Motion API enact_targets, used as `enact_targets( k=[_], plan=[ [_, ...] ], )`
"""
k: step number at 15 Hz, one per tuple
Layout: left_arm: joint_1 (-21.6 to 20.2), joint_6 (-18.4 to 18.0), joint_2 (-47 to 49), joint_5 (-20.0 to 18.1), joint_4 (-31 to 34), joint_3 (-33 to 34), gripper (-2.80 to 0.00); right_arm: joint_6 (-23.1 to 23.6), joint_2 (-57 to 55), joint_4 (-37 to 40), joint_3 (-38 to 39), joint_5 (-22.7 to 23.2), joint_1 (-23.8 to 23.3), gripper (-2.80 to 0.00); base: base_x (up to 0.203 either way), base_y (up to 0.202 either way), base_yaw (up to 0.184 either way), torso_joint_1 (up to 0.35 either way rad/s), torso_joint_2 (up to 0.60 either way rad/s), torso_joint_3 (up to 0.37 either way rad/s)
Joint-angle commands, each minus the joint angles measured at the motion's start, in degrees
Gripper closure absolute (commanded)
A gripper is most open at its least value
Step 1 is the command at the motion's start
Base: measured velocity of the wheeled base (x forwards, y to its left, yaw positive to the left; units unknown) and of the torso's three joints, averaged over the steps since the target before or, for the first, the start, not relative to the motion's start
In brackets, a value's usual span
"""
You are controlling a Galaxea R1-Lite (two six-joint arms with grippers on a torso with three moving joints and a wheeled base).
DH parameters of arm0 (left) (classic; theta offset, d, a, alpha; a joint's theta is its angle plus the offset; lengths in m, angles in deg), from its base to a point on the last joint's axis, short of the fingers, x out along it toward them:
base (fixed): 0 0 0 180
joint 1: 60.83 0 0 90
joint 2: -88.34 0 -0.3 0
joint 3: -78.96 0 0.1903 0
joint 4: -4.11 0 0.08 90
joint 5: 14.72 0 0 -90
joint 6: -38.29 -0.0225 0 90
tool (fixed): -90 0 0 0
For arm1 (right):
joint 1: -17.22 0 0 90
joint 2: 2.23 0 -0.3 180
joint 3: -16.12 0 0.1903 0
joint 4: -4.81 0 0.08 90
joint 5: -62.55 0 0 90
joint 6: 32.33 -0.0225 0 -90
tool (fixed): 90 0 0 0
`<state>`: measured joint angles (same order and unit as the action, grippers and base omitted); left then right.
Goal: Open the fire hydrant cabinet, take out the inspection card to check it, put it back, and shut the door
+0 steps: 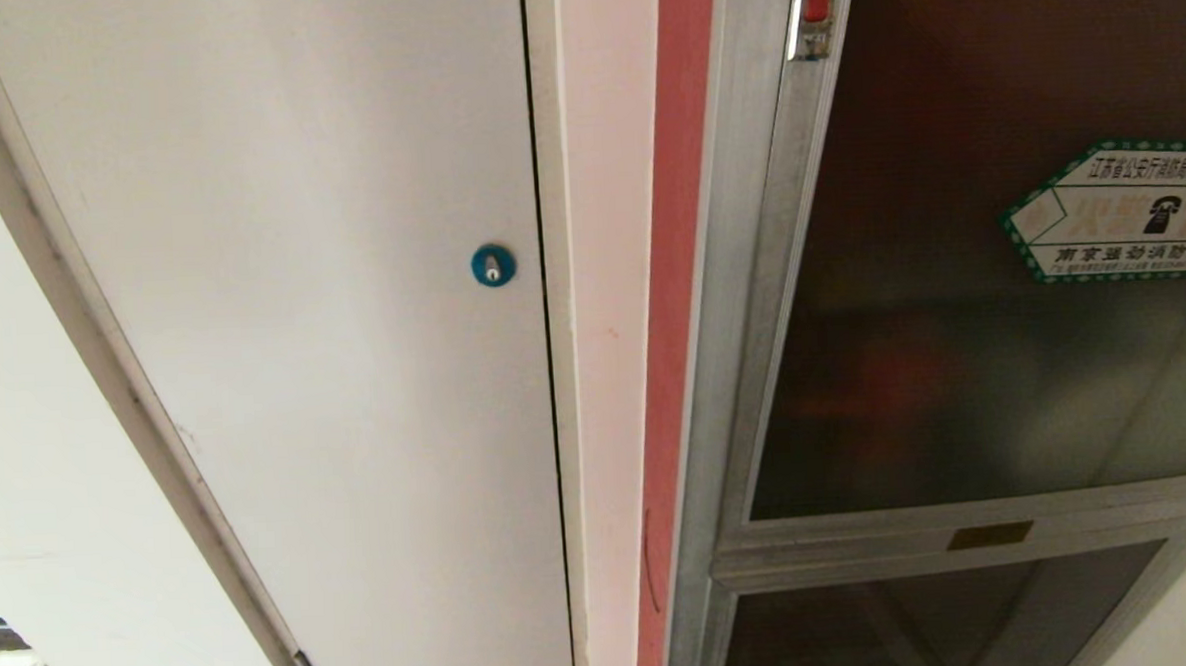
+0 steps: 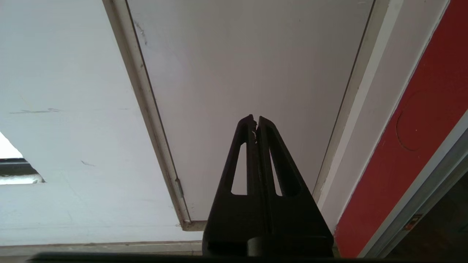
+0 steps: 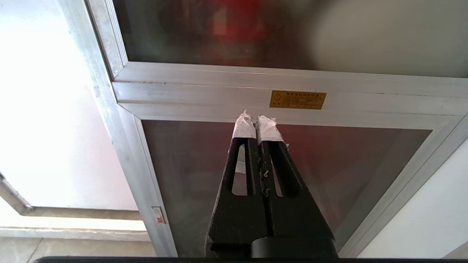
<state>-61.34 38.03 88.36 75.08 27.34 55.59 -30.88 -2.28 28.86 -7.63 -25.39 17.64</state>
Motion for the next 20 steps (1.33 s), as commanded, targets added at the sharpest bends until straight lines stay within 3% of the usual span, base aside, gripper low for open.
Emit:
enact_targets(
  k=[1,5,8,15,20],
  plan=[
    [0.0,0.0,0.0,0.0,0.0,0.1,0.0,0.0,0.0,0.3,-1.4,0.1,0.0,0.0,0.0,0.0,0.0,0.0,0.0,0.0],
    [0.0,0.0,0.1,0.0,0.0,0.1,0.0,-0.3,-4.6,5.5,-13.4,0.8,0.0,0.0,0.0,0.0,0.0,0.0,0.0,0.0],
    [0.0,0.0,0.0,0.0,0.0,0.1,0.0,-0.3,-14.1,6.9,-22.6,4.4,0.2,0.0,0.0,0.0,0.0,0.0,0.0,0.0],
    [0.0,0.0,0.1,0.0,0.0,0.1,0.0,-0.4,-45.3,8.5,-49.9,18.8,0.3,0.0,0.0,0.0,0.0,0.0,0.0,0.0],
    [0.0,0.0,0.1,0.0,0.0,0.1,0.0,-2.8,-57.7,9.3,-65.7,25.7,2.3,0.0,0.0,0.0,0.0,0.0,0.0,0.0]
  ],
)
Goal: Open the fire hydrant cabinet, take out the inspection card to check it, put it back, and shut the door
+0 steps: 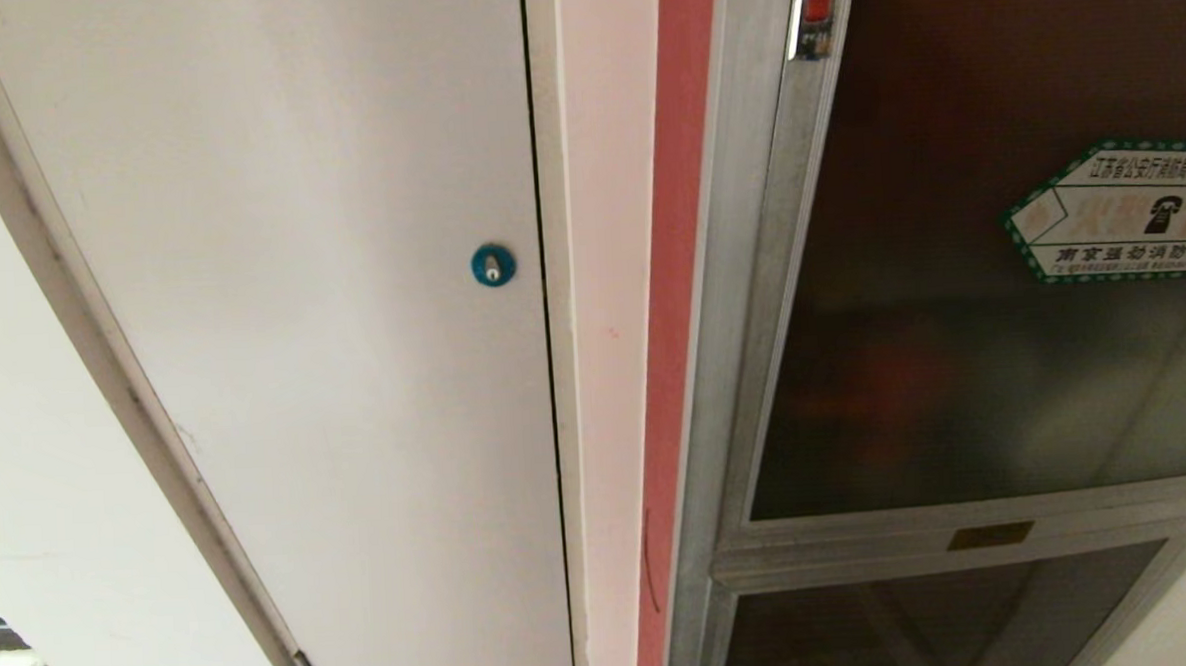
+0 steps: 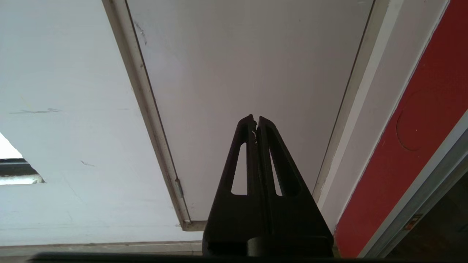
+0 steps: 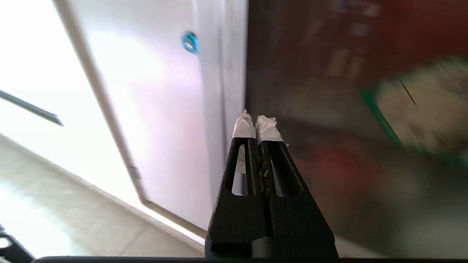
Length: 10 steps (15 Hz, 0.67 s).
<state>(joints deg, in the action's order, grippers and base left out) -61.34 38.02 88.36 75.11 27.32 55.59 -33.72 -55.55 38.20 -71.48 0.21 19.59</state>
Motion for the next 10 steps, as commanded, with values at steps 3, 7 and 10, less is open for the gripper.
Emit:
enact_targets(
  k=[3,7,10],
  plan=[
    [0.0,0.0,0.0,0.0,0.0,0.1,0.0,-0.5,-9.5,3.4,-10.3,0.6,4.4,0.0,0.0,0.0,0.0,0.0,0.0,0.0],
    [0.0,0.0,0.1,0.0,0.0,0.1,0.0,-7.1,-16.3,5.5,-20.8,0.7,7.3,0.0,0.0,0.0,0.0,0.0,0.0,0.0],
    [0.0,0.0,0.1,0.0,0.0,0.1,0.0,-12.5,-21.6,5.6,-26.1,1.4,10.2,0.0,0.0,0.0,0.0,0.0,0.0,0.0]
  ],
)
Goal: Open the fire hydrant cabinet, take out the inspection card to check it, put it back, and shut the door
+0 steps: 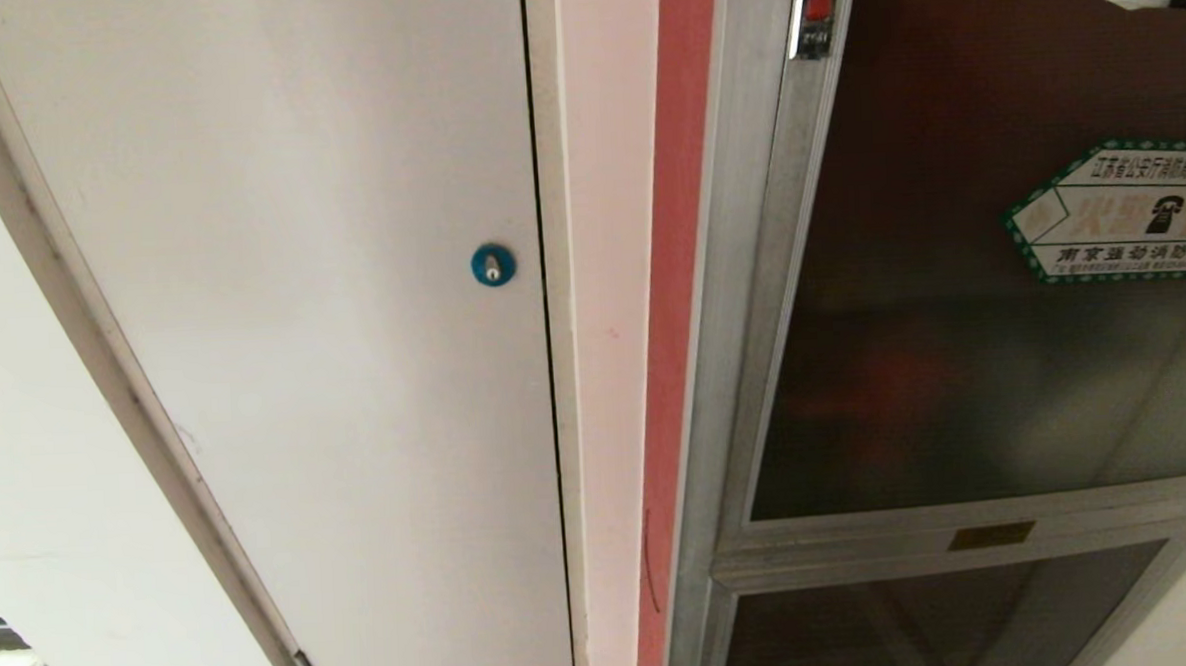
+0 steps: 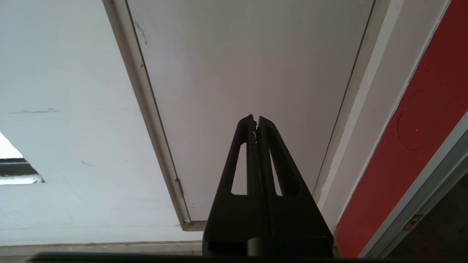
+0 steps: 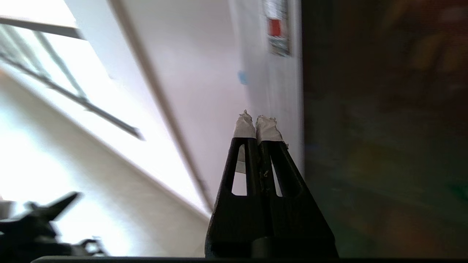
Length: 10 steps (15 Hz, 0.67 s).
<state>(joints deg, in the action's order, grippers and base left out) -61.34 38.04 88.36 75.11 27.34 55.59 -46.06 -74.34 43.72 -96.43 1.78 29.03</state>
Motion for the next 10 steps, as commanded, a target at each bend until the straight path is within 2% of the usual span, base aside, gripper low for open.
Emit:
enact_targets(
  k=[1,3,7,10],
  plan=[
    [0.0,0.0,0.1,0.0,0.0,0.1,0.0,-3.0,-4.2,0.0,-3.1,1.7,1.1,0.0,0.0,0.0,0.0,0.0,0.0,0.0],
    [0.0,0.0,0.0,0.0,0.0,0.1,0.0,-5.5,-7.4,-0.2,-5.9,4.6,1.2,0.0,0.0,0.0,0.0,0.0,0.0,0.0],
    [0.0,0.0,0.0,0.0,0.0,0.1,0.0,-6.3,-14.0,0.0,-12.3,4.7,1.7,0.0,0.0,0.0,0.0,0.0,0.0,0.0],
    [0.0,0.0,0.1,0.0,0.0,0.1,0.0,-6.7,-16.1,-0.2,-14.0,4.9,1.8,0.0,0.0,0.0,0.0,0.0,0.0,0.0]
  ],
)
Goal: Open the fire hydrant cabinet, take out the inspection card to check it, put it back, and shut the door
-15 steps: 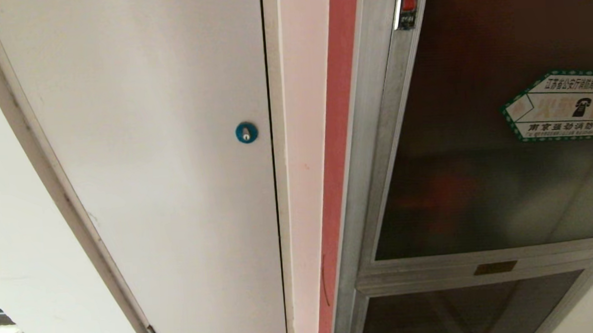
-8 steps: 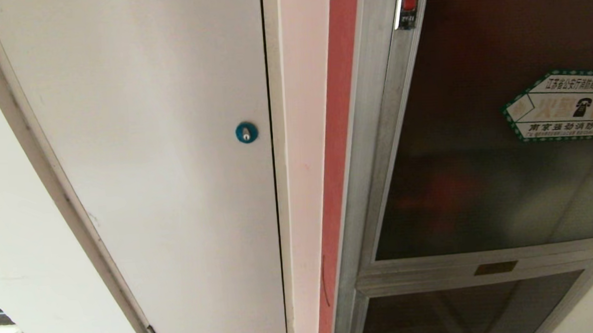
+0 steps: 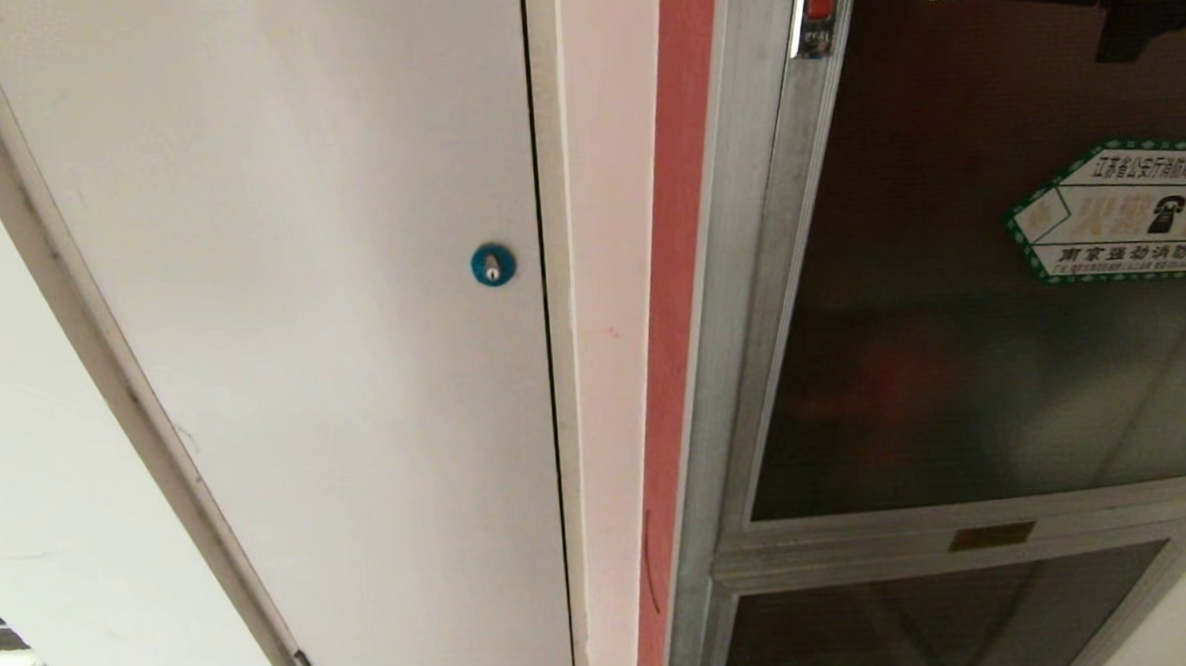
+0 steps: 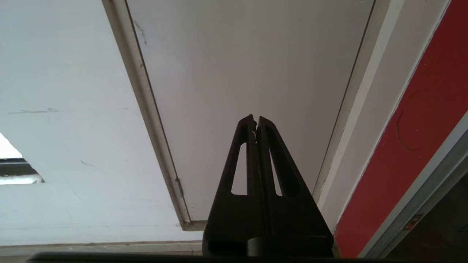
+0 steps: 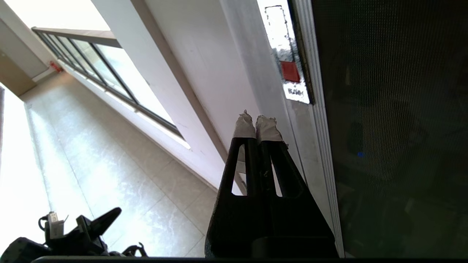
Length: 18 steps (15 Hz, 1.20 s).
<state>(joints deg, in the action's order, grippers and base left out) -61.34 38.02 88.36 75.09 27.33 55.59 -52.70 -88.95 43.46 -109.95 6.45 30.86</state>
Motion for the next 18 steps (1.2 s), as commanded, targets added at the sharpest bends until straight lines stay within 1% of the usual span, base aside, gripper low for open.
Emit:
enact_targets(
  k=[1,3,6,10,14,18],
  plan=[
    [0.0,0.0,0.1,0.0,0.0,0.1,0.0,-0.1,-2.3,0.1,-1.1,0.3,0.6,0.0,0.0,0.0,0.0,0.0,0.0,0.0],
    [0.0,0.0,0.0,0.0,0.0,0.1,0.0,0.1,-3.4,-0.1,-1.6,0.1,2.2,0.0,0.0,0.0,0.0,0.0,0.0,0.0],
    [0.0,0.0,0.1,0.0,0.0,0.1,0.0,0.2,-4.8,-0.1,-4.1,0.1,3.0,0.0,0.0,0.0,0.0,0.0,0.0,0.0],
    [0.0,0.0,0.0,0.0,0.0,0.1,0.0,0.1,-6.6,-0.2,-5.9,-0.2,3.0,0.0,0.0,0.0,0.0,0.0,0.0,0.0],
    [0.0,0.0,0.0,0.0,0.0,0.1,0.0,0.2,-8.6,-0.3,-7.0,-2.1,3.0,0.0,0.0,0.0,0.0,0.0,0.0,0.0],
    [0.0,0.0,0.1,0.0,0.0,0.1,0.0,0.1,-10.5,-0.5,-8.9,-2.4,2.9,0.0,0.0,0.0,0.0,0.0,0.0,0.0]
  ],
)
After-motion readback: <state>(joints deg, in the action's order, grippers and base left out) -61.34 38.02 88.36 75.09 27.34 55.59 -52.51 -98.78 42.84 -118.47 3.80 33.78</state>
